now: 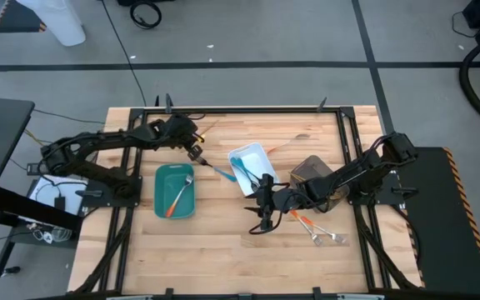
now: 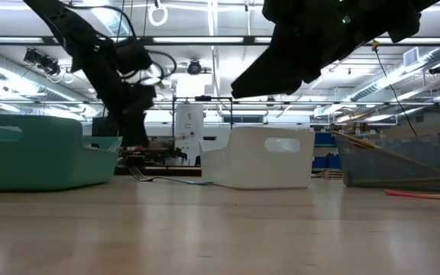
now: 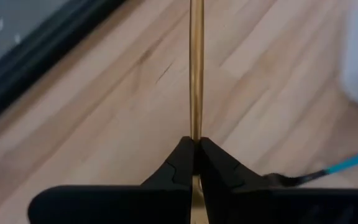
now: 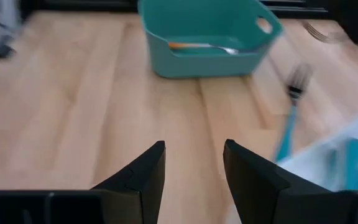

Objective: Sort silverware by color (type)
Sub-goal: Put the gold fork into the black bin

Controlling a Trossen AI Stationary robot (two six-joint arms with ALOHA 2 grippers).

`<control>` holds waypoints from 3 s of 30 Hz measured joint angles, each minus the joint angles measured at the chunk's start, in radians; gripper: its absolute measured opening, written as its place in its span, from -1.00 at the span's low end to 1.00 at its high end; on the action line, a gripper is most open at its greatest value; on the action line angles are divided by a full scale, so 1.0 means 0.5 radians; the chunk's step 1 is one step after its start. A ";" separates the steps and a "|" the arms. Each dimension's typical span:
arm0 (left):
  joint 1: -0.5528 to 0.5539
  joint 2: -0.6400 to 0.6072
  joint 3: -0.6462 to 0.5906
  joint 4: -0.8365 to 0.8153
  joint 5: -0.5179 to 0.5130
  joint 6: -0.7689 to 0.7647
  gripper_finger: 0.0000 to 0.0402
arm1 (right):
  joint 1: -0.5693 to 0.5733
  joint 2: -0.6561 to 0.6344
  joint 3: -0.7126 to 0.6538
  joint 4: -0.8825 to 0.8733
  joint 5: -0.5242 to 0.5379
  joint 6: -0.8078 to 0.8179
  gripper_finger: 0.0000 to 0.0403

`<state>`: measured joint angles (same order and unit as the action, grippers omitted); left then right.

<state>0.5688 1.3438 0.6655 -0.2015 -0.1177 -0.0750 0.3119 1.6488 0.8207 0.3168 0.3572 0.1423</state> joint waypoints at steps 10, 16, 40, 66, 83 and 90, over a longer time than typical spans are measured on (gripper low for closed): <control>-0.360 -0.253 0.003 0.108 0.001 0.015 -0.88 | -0.061 -0.126 0.039 -0.344 0.137 -0.032 -0.16; -0.558 -0.253 0.003 0.265 -0.002 -0.058 -0.91 | -0.142 -0.132 0.198 -0.663 0.154 -0.045 -0.16; -0.850 0.117 0.103 0.718 0.091 -0.457 -0.89 | -0.157 -0.130 0.678 -1.393 0.590 -1.288 -0.16; -0.983 0.515 0.797 0.332 0.270 -0.377 -0.89 | -0.172 -0.128 0.675 -1.563 0.852 -1.721 -0.28; -1.037 0.511 0.795 0.390 0.307 -0.302 -0.87 | -0.182 -0.128 0.673 -1.613 0.753 -1.665 -0.92; -1.036 0.510 0.793 0.405 0.299 -0.242 -0.69 | -0.180 -0.128 0.673 -1.705 0.730 -1.543 -0.92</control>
<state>0.0505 1.5987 1.0622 0.0011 0.0319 -0.1960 0.2220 1.5848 1.1572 -0.5356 0.7222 -0.6292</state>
